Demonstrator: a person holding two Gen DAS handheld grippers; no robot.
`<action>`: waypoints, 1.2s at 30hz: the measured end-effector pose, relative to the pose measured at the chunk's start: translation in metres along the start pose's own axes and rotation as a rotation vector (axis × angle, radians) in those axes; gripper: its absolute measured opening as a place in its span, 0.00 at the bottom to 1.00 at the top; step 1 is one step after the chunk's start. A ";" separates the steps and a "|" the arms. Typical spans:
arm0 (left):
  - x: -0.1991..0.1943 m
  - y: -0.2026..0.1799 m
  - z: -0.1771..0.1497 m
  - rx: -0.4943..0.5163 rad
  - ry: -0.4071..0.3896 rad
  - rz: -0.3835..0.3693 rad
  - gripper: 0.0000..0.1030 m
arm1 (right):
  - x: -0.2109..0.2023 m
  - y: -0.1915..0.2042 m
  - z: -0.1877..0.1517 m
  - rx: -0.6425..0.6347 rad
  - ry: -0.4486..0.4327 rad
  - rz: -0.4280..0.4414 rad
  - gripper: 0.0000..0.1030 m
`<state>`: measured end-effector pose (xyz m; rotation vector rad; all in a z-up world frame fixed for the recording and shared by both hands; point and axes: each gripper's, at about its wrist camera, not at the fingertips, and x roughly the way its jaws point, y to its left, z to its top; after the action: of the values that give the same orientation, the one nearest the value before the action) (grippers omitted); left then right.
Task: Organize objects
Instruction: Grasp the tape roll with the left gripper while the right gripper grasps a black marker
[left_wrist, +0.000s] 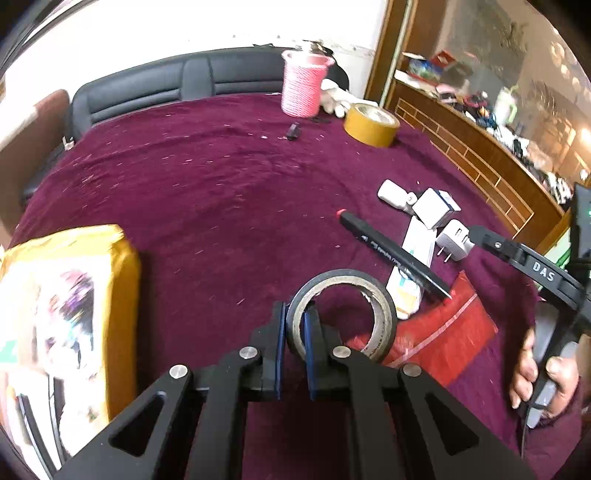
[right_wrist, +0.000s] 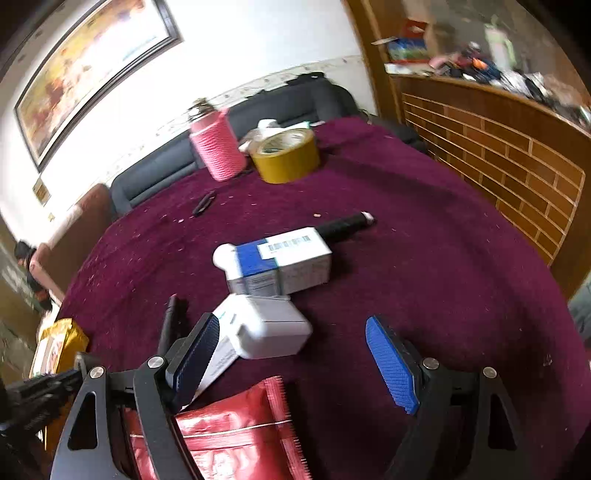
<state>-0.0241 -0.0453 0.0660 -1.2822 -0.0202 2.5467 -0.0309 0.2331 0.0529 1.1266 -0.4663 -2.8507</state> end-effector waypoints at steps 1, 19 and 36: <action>-0.006 0.005 -0.003 -0.009 -0.003 -0.007 0.08 | -0.002 0.005 0.001 -0.005 0.005 0.018 0.83; -0.092 0.126 -0.062 -0.215 -0.107 0.052 0.09 | 0.089 0.126 -0.008 -0.400 0.326 -0.067 0.15; -0.132 0.199 -0.121 -0.372 -0.117 0.148 0.09 | 0.004 0.152 -0.024 -0.172 0.323 0.258 0.16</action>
<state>0.0960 -0.2846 0.0684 -1.2971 -0.4601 2.8379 -0.0290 0.0814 0.0778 1.3478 -0.3131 -2.3809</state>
